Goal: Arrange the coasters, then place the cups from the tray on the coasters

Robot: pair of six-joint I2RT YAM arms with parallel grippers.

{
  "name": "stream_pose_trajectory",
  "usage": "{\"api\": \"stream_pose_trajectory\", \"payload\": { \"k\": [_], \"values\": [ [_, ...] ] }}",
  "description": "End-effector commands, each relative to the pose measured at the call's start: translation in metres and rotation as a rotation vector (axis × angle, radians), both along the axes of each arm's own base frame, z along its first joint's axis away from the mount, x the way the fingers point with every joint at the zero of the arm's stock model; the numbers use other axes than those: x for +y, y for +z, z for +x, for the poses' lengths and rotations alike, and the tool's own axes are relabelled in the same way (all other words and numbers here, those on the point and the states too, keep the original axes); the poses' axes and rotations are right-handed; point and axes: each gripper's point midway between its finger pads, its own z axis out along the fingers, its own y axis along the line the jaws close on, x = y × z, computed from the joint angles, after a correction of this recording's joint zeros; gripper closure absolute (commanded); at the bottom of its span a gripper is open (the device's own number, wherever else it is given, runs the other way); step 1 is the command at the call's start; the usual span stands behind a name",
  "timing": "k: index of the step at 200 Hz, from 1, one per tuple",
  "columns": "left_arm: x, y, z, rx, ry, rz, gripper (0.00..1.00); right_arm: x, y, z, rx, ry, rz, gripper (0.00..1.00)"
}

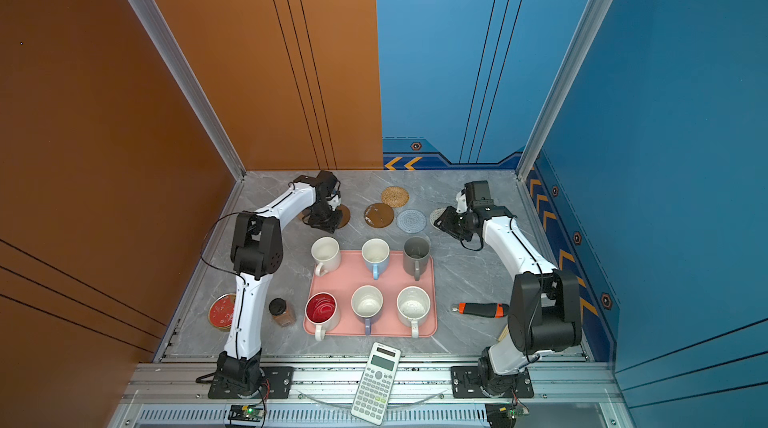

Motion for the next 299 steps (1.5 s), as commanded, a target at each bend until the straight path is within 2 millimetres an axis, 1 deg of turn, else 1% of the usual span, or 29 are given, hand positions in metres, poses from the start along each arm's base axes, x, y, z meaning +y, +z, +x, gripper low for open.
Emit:
{"api": "stream_pose_trajectory", "payload": {
  "k": [1, 21, 72, 104, 123, 143, 171, 180, 187, 203, 229, 245, 254, 257, 260, 261, 263, 273, 277, 278, 280, 290, 293, 294, 299],
  "values": [
    [0.005, -0.009, 0.006, 0.002, 0.018, 0.044, 1.00, 0.003, 0.007, 0.005, -0.017, -0.001, 0.014, 0.61],
    [0.007, -0.005, 0.014, -0.020, 0.025, 0.048, 1.00, 0.003, 0.007, 0.004, -0.016, 0.000, 0.015, 0.61],
    [0.001, 0.009, 0.034, -0.079, 0.037, 0.019, 1.00, 0.004, 0.007, 0.005, -0.015, -0.001, 0.016, 0.61],
    [-0.002, 0.017, 0.039, -0.100, 0.039, 0.006, 1.00, 0.006, 0.010, 0.008, -0.022, 0.005, 0.019, 0.61],
    [-0.005, 0.026, 0.038, -0.111, 0.036, -0.009, 1.00, 0.009, 0.013, 0.012, -0.030, 0.013, 0.021, 0.61],
    [-0.011, 0.043, 0.035, -0.134, 0.027, -0.031, 1.00, 0.016, 0.016, 0.019, -0.042, 0.028, 0.025, 0.61],
    [-0.014, 0.078, 0.034, -0.198, 0.020, -0.049, 1.00, 0.030, 0.018, 0.036, -0.048, 0.059, 0.035, 0.62],
    [-0.015, 0.091, 0.034, -0.221, 0.023, -0.059, 1.00, 0.036, 0.019, 0.042, -0.053, 0.075, 0.040, 0.65],
    [-0.015, 0.102, 0.034, -0.241, 0.024, -0.067, 1.00, 0.042, 0.018, 0.048, -0.054, 0.086, 0.042, 0.70],
    [-0.016, 0.126, 0.033, -0.284, 0.024, -0.089, 1.00, 0.053, 0.015, 0.062, -0.051, 0.111, 0.047, 0.76],
    [-0.017, 0.157, 0.027, -0.343, 0.027, -0.130, 1.00, 0.075, 0.003, 0.082, -0.032, 0.158, 0.065, 0.90],
    [-0.020, 0.171, 0.021, -0.375, 0.028, -0.165, 1.00, 0.089, -0.006, 0.092, -0.018, 0.184, 0.071, 0.95],
    [-0.021, 0.178, 0.017, -0.396, 0.029, -0.189, 1.00, 0.097, -0.011, 0.098, -0.011, 0.197, 0.074, 0.95],
    [-0.022, 0.177, 0.016, -0.398, 0.030, -0.196, 1.00, 0.098, -0.013, 0.100, -0.006, 0.200, 0.073, 0.95],
    [-0.023, 0.181, 0.014, -0.408, 0.031, -0.205, 1.00, 0.101, -0.011, 0.102, -0.011, 0.205, 0.074, 0.96],
    [-0.023, 0.181, 0.013, -0.410, 0.031, -0.208, 1.00, 0.102, -0.017, 0.102, 0.001, 0.205, 0.073, 0.96],
    [-0.023, 0.182, 0.013, -0.415, 0.031, -0.213, 1.00, 0.103, -0.022, 0.104, 0.010, 0.207, 0.073, 0.96],
    [-0.024, 0.189, 0.007, -0.439, 0.034, -0.240, 1.00, 0.109, -0.030, 0.109, 0.023, 0.217, 0.074, 0.96],
    [-0.025, 0.190, 0.005, -0.447, 0.033, -0.248, 1.00, 0.111, -0.038, 0.108, 0.041, 0.219, 0.071, 0.96],
    [-0.025, 0.191, 0.004, -0.450, 0.033, -0.251, 1.00, 0.112, -0.033, 0.112, 0.028, 0.220, 0.073, 0.96],
    [-0.025, 0.192, 0.003, -0.454, 0.034, -0.253, 1.00, 0.113, -0.032, 0.115, 0.022, 0.221, 0.074, 0.96],
    [-0.024, 0.194, -0.004, -0.472, 0.037, -0.269, 1.00, 0.117, -0.038, 0.119, 0.032, 0.226, 0.073, 0.96],
    [-0.024, 0.199, -0.005, -0.487, 0.036, -0.278, 1.00, 0.118, -0.041, 0.120, 0.036, 0.227, 0.072, 0.96],
    [-0.024, 0.196, -0.007, -0.482, 0.036, -0.276, 1.00, 0.118, -0.042, 0.121, 0.037, 0.227, 0.072, 0.96],
    [-0.024, 0.200, -0.011, -0.500, 0.036, -0.284, 1.00, 0.120, -0.045, 0.122, 0.043, 0.228, 0.070, 0.96]
  ]
}}
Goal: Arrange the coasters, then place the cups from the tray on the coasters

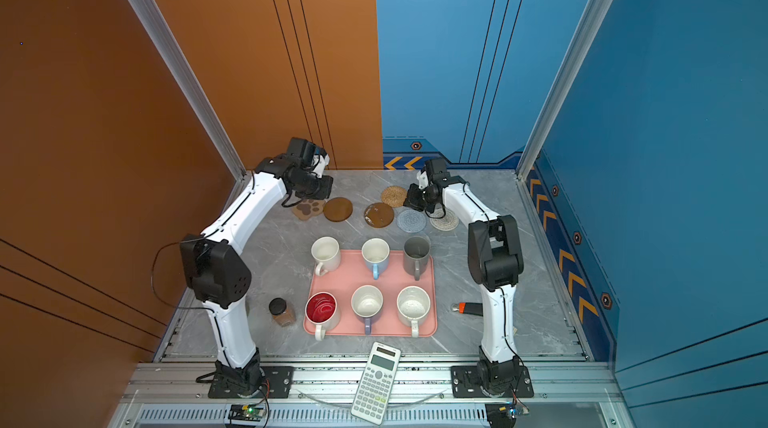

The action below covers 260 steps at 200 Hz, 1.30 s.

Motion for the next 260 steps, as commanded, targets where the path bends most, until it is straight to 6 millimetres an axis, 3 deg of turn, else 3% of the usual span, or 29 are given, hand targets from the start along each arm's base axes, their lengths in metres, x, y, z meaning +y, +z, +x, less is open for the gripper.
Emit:
{"api": "stream_pose_trajectory", "payload": {
  "k": [1, 58, 130, 193, 260],
  "values": [
    [-0.011, 0.014, -0.011, -0.069, -0.014, -0.077, 1.00, 0.010, -0.009, 0.003, 0.035, 0.028, 0.000, 0.96],
    [-0.003, 0.030, -0.055, -0.230, 0.003, -0.119, 1.00, 0.016, -0.047, 0.014, 0.089, 0.018, -0.018, 0.95],
    [0.009, 0.043, -0.095, -0.317, 0.024, -0.118, 0.94, 0.026, -0.068, 0.014, 0.118, 0.026, -0.024, 0.95],
    [0.026, 0.047, -0.118, -0.376, 0.072, -0.108, 0.77, 0.038, -0.077, 0.010, 0.136, 0.040, -0.023, 0.95],
    [0.030, 0.048, -0.125, -0.389, 0.079, -0.107, 0.75, 0.058, -0.081, 0.005, 0.144, 0.068, -0.013, 0.95]
  ]
}}
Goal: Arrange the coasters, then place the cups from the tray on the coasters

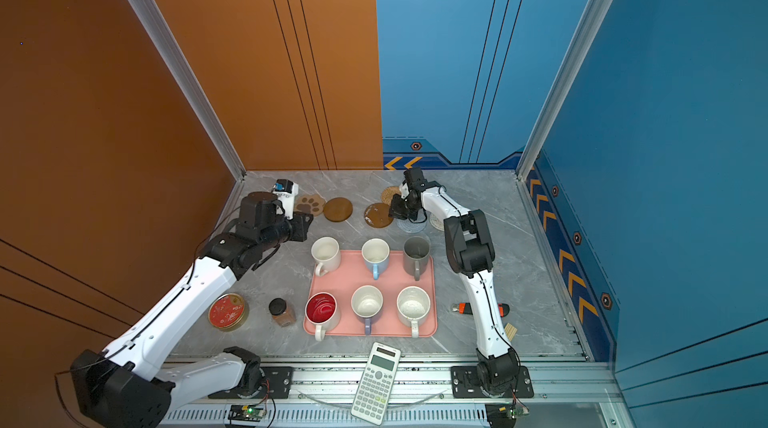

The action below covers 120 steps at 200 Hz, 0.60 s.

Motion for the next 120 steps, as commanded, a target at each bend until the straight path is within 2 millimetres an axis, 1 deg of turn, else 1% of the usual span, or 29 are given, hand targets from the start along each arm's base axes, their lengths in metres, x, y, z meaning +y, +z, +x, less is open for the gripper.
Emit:
{"api": "stream_pose_trajectory", "payload": {
  "k": [1, 29, 51, 85, 100, 120],
  "values": [
    [0.002, 0.002, -0.003, -0.019, 0.015, 0.002, 0.75, 0.007, -0.009, -0.005, 0.038, 0.006, 0.003, 0.95],
    [0.003, 0.003, -0.004, -0.023, 0.014, 0.002, 0.75, 0.009, -0.007, -0.004, 0.032, 0.005, 0.003, 0.95],
    [0.004, 0.006, -0.005, -0.032, 0.016, 0.005, 0.74, 0.003, 0.003, 0.001, 0.011, -0.008, 0.006, 0.95],
    [0.004, 0.004, -0.004, -0.027, 0.017, 0.008, 0.73, -0.010, 0.023, 0.008, -0.022, -0.029, 0.016, 0.95],
    [0.003, 0.002, -0.004, -0.019, 0.015, 0.005, 0.73, -0.016, 0.028, 0.010, -0.030, -0.037, 0.017, 0.95],
    [0.001, 0.000, -0.003, -0.011, 0.013, -0.002, 0.73, -0.023, 0.027, 0.011, -0.027, -0.047, 0.016, 0.95]
  ]
}}
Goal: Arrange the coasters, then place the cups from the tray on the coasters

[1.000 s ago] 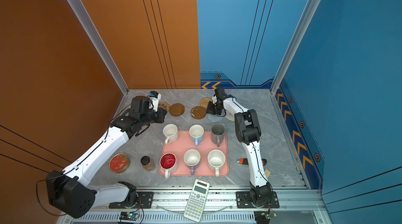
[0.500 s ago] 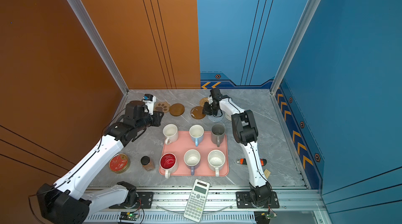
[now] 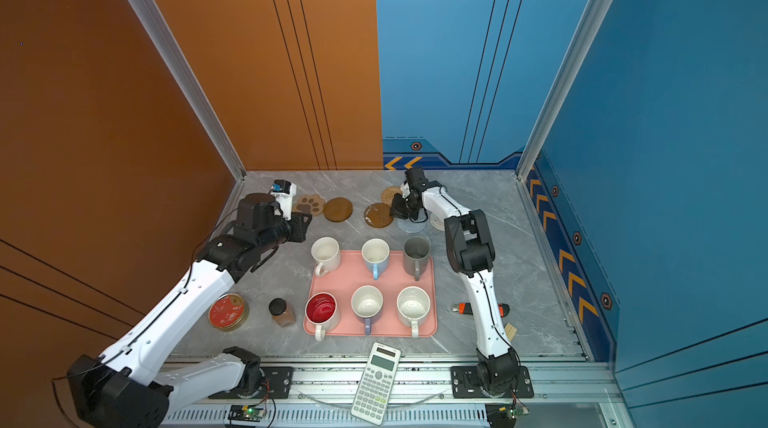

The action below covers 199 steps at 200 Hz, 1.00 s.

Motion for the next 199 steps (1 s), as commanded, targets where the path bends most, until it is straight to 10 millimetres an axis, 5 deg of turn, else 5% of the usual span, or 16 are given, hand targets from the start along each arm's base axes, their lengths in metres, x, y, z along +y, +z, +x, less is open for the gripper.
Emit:
{"api": "stream_pose_trajectory", "payload": {
  "k": [1, 68, 199],
  "values": [
    [-0.002, -0.003, 0.000, 0.004, 0.004, -0.003, 0.73, -0.009, 0.026, 0.004, -0.029, -0.016, 0.010, 0.95],
    [-0.003, -0.010, -0.002, 0.021, 0.003, -0.001, 0.73, -0.012, 0.007, -0.003, 0.011, -0.014, 0.003, 0.95],
    [-0.001, -0.022, -0.008, 0.040, 0.004, 0.012, 0.73, 0.024, -0.006, -0.007, 0.026, 0.002, 0.063, 0.95]
  ]
}}
